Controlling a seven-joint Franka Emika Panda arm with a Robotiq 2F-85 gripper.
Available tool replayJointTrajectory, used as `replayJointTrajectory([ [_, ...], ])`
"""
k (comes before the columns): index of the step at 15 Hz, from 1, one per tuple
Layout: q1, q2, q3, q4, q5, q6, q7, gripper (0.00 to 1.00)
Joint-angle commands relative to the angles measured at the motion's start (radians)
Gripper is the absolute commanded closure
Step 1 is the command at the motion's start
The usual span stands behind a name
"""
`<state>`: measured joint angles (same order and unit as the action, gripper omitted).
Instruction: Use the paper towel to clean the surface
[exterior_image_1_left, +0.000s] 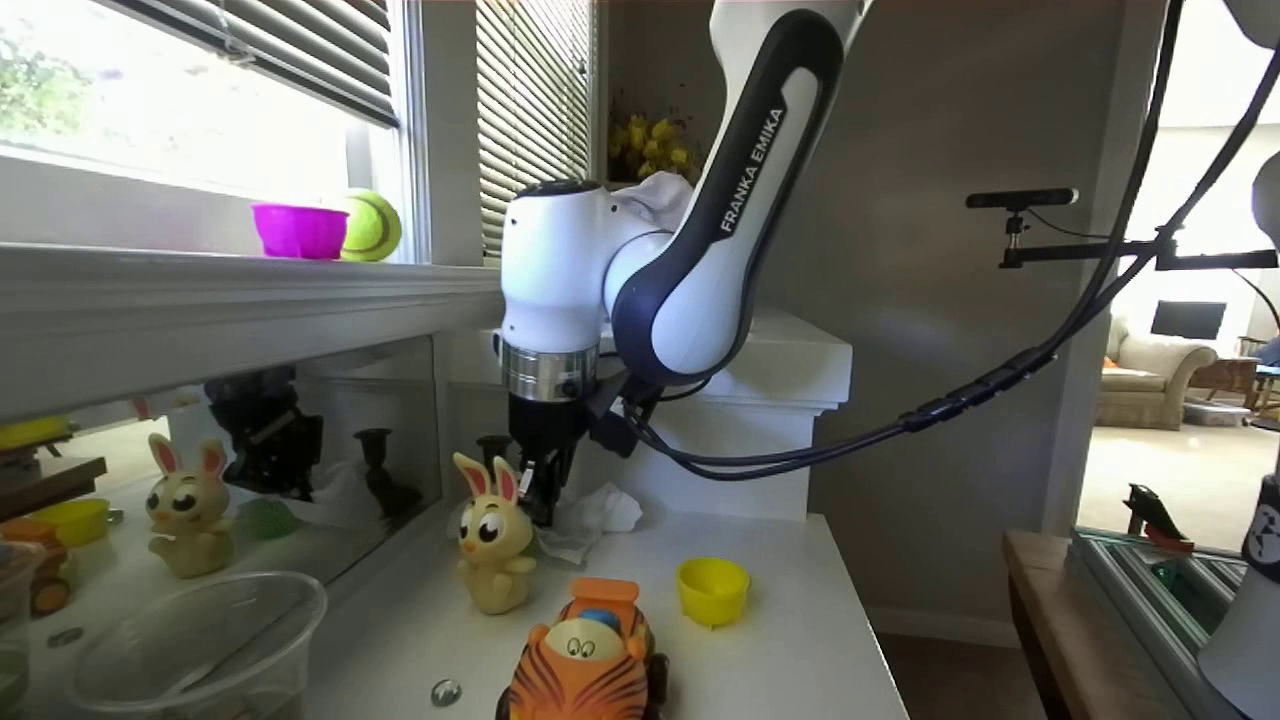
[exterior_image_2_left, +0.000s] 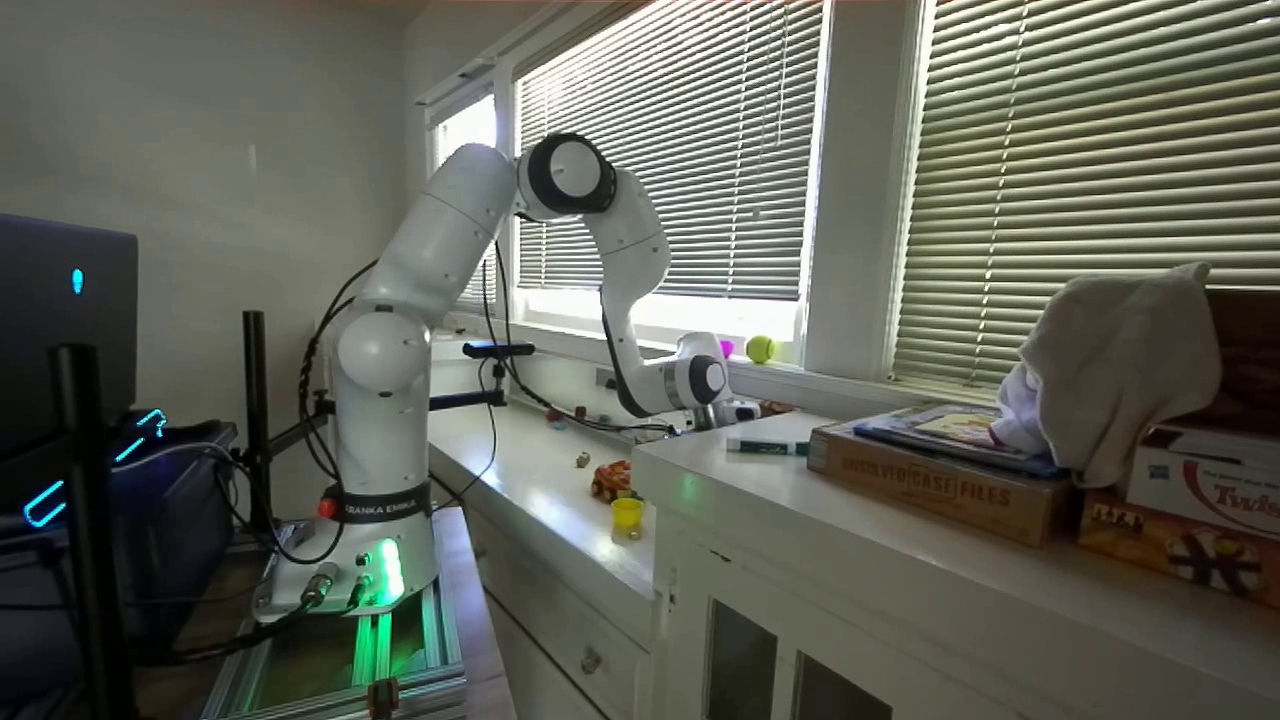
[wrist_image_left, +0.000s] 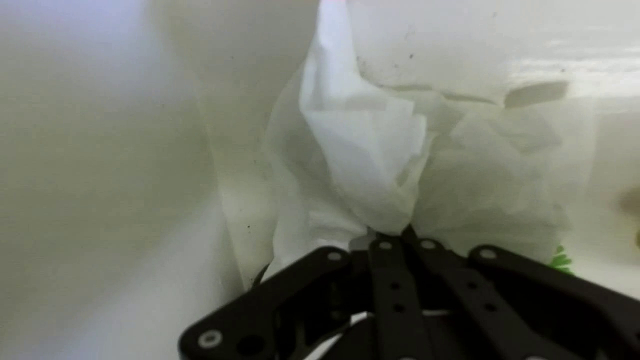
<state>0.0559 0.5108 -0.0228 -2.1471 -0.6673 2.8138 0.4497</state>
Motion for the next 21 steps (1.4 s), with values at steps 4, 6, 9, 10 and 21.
replayJointTrajectory([
  [4,0.094,-0.061,-0.101,-0.053,0.021,-0.049,-0.028,1.00],
  [6,0.110,-0.083,-0.109,-0.070,0.035,-0.068,-0.044,1.00],
  [9,0.097,-0.146,-0.085,-0.109,0.077,-0.092,-0.097,1.00],
  [10,0.096,-0.167,-0.083,-0.118,0.082,-0.094,-0.109,1.00],
  [21,0.072,-0.401,0.047,-0.160,0.283,-0.238,-0.375,1.00],
])
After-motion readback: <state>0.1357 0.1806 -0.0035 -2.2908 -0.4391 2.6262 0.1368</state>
